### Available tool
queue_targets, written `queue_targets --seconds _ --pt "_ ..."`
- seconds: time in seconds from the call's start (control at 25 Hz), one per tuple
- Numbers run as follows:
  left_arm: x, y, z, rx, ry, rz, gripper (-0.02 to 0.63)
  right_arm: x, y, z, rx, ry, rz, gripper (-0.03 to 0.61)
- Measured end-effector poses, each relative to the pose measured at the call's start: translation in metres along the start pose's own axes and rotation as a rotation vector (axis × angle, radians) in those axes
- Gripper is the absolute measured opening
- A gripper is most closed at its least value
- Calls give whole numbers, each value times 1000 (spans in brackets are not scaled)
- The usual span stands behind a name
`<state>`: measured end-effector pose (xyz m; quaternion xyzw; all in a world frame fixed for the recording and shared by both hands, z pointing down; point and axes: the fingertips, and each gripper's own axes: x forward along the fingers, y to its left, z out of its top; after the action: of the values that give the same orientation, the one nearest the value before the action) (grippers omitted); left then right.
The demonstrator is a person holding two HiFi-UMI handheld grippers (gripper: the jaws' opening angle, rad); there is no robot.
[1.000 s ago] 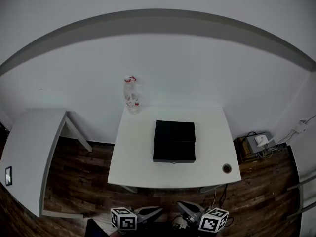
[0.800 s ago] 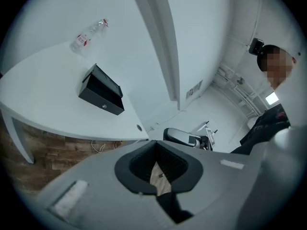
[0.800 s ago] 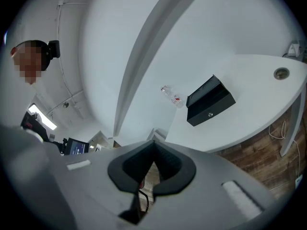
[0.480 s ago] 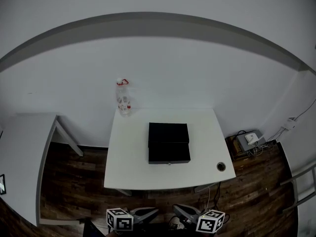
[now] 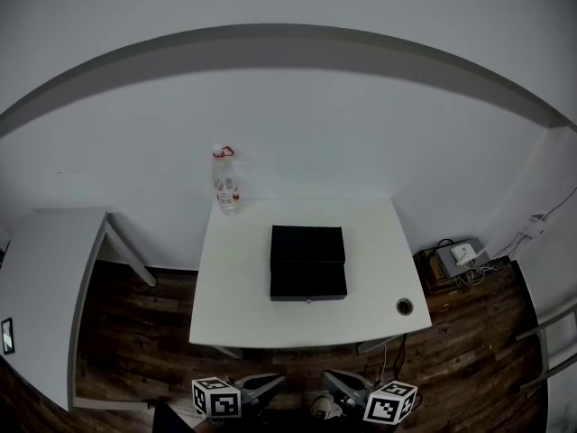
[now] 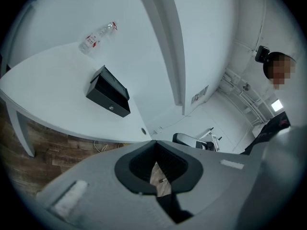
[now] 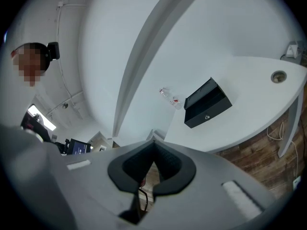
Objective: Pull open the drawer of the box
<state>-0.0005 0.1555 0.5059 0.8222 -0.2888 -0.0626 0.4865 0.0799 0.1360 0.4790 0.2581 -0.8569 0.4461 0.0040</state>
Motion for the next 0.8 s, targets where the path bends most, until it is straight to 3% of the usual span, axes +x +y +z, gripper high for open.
queue_targets --seconds 0.2,0.44,0.8 --pt "28 -9 -15 -19 -1 -3 5 -16 -16 12 1 27 14 5" --pt "47 -19 -15 69 26 26 5 -20 -25 16 -4 60 45 5" --pt "39 -22 -24 103 62 50 5 -13 -23 6 25 62 64 5"
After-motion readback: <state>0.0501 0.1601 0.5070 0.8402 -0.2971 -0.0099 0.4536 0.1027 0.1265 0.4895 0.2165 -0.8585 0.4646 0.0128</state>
